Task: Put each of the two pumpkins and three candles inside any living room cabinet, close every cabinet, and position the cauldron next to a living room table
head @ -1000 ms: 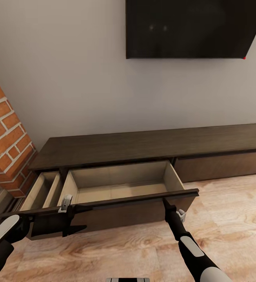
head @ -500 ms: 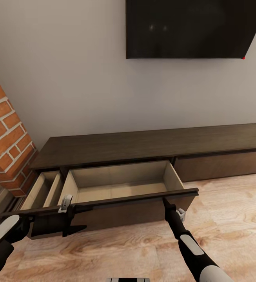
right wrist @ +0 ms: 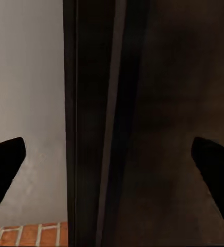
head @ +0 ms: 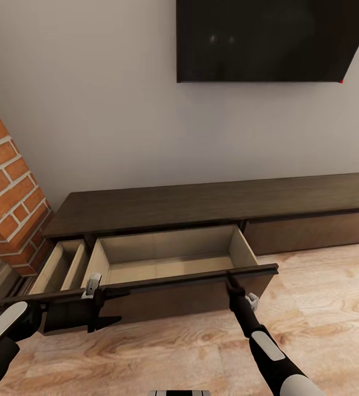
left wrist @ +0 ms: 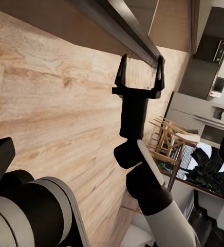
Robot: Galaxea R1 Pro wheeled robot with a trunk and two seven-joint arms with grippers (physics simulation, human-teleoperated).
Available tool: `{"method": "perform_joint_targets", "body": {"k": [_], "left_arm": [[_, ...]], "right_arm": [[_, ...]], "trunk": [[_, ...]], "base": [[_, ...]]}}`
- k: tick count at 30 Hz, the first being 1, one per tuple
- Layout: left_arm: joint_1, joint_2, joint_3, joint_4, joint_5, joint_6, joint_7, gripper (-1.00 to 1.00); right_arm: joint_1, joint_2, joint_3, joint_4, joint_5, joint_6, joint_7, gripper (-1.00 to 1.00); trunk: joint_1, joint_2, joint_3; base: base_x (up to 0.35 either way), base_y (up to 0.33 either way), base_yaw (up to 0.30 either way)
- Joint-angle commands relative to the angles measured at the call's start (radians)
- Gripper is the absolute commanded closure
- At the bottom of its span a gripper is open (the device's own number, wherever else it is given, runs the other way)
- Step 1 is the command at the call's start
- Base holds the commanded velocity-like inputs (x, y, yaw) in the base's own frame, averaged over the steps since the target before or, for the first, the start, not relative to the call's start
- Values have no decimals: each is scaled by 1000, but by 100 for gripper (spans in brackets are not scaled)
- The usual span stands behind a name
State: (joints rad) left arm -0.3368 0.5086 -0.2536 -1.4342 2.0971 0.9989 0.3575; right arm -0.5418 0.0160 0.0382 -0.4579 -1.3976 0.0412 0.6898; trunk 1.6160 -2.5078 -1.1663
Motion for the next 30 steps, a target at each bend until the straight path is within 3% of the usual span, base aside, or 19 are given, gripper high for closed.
{"method": "perform_joint_targets", "body": {"k": [1, 30], "left_arm": [[-1, 1, -1, 0, 11, 0, 9, -100], [-1, 1, 3, -3, 11, 0, 8, -100]], "right_arm": [[-1, -1, 3, 1, -11, 5, 4, -100], [-1, -15, 3, 14, -13, 6, 2, -100]], "trunk": [[0, 0, -1], [0, 0, -1]], "base": [[0, 0, 0], [-56, 0, 0]]}}
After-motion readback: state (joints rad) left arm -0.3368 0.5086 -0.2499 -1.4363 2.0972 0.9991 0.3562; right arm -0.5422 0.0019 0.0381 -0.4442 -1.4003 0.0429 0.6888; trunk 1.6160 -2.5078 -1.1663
